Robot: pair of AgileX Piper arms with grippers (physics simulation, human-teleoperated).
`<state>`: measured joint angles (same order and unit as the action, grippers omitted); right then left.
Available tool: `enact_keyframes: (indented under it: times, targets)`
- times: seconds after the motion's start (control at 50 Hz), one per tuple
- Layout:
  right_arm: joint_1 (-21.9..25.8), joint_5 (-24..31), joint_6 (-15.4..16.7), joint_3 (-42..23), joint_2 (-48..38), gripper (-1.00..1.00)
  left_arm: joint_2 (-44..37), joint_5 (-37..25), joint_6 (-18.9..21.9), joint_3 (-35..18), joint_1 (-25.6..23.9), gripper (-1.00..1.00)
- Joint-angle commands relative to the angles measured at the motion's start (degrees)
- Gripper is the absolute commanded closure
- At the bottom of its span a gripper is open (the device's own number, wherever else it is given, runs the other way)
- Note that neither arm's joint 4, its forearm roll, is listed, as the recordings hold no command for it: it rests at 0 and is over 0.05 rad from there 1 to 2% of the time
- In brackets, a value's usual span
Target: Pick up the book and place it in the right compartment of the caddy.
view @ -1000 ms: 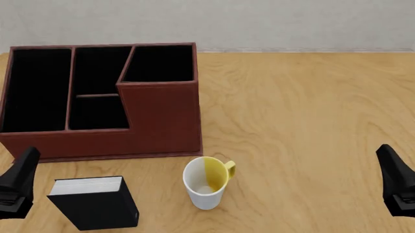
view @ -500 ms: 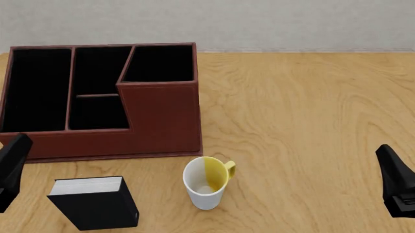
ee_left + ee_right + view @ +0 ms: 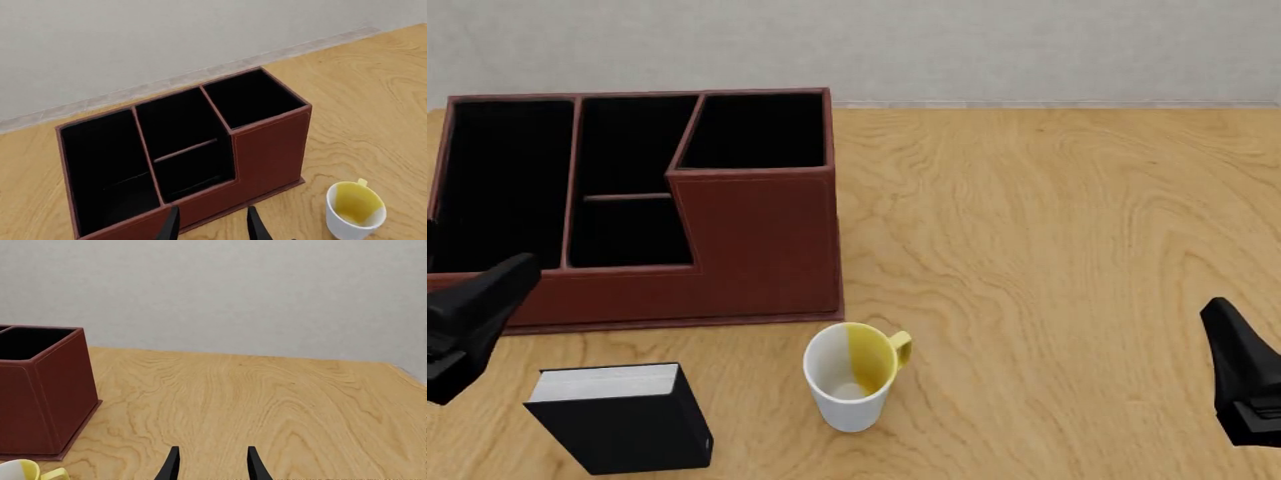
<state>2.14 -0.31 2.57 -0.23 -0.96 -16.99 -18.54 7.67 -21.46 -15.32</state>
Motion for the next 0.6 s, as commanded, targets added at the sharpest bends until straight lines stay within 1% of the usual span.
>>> enact_keyframes:
  times: [0.02, 0.06, 0.08, 0.1, 0.12, 0.18, 0.2, 0.22, 0.24, 0.28, 0.32, 0.34, 0.4, 0.44, 0.48, 0.52, 0.58, 0.6]
  targets:
    - [-0.96, -0.16, -0.32, 0.00, -0.58, -1.00, -6.44, -5.77, 5.49, -4.31, -2.68, -1.00]
    - [-1.37, 0.06, -0.60, -0.01, -0.10, -1.00, -7.09, -8.30, 6.30, -5.91, -3.34, -1.00]
    - [-1.47, 0.09, -0.64, -0.01, -0.06, -1.00, -7.42, -8.68, 7.18, -6.02, -3.22, -1.00]
    - [-1.47, 0.09, -0.64, -0.01, -0.06, -1.00, -7.42, -8.68, 7.18, -6.02, -3.22, -1.00]
    - [-1.67, -0.09, -0.51, 0.00, -0.52, -1.00, -7.57, -9.07, 8.29, -6.21, -3.52, -1.00]
    - [-1.40, -0.42, -0.87, 0.01, -1.12, -1.00, -9.01, -11.03, 7.86, -8.16, -4.13, -1.00]
    - [-1.29, -0.46, -0.92, 0.01, -1.20, -1.00, -9.40, -11.82, 8.49, -8.66, -5.05, -1.00]
    - [-1.21, -0.52, -0.85, 0.02, -1.31, -1.00, -10.08, -13.23, 9.54, -8.63, -8.07, -1.00]
    - [-1.18, -0.53, -0.84, 0.02, -1.32, -1.00, -10.45, -14.00, 8.96, -9.03, -8.67, -1.00]
    - [-1.13, -0.66, -0.73, 0.02, -1.57, -1.00, -10.84, -15.19, 10.62, -10.37, -6.86, -1.00]
    - [-0.97, -0.85, -0.81, 0.03, -1.89, -1.00, -11.32, -16.48, 12.22, -11.33, -6.89, -1.00]
    - [-0.95, -0.88, -0.96, 0.03, -1.95, -1.00, -11.70, -17.26, 12.34, -12.04, -6.76, -1.00]
    - [-0.58, -1.10, -0.92, 0.03, -2.34, -1.00, -12.62, -19.48, 15.00, -13.47, -5.29, -1.00]
    - [-0.40, -1.23, -0.76, 0.04, -2.57, -1.00, -13.05, -20.90, 15.81, -14.96, -4.60, -1.00]
    - [0.17, -1.70, 0.87, 0.06, -3.44, -1.00, -13.41, -22.03, 15.70, -16.23, -4.60, -1.00]
    - [0.41, -2.09, 0.24, 0.06, -4.11, -1.00, -13.83, -22.31, 16.81, -15.59, -4.16, -1.00]
    - [0.64, -2.20, 0.36, 0.07, -4.28, -1.00, -14.58, -23.16, 18.15, -14.85, -4.30, -1.00]
    - [0.64, -2.20, 0.36, 0.07, -4.28, -1.00, -15.02, -23.79, 18.80, -15.56, -4.21, -1.00]
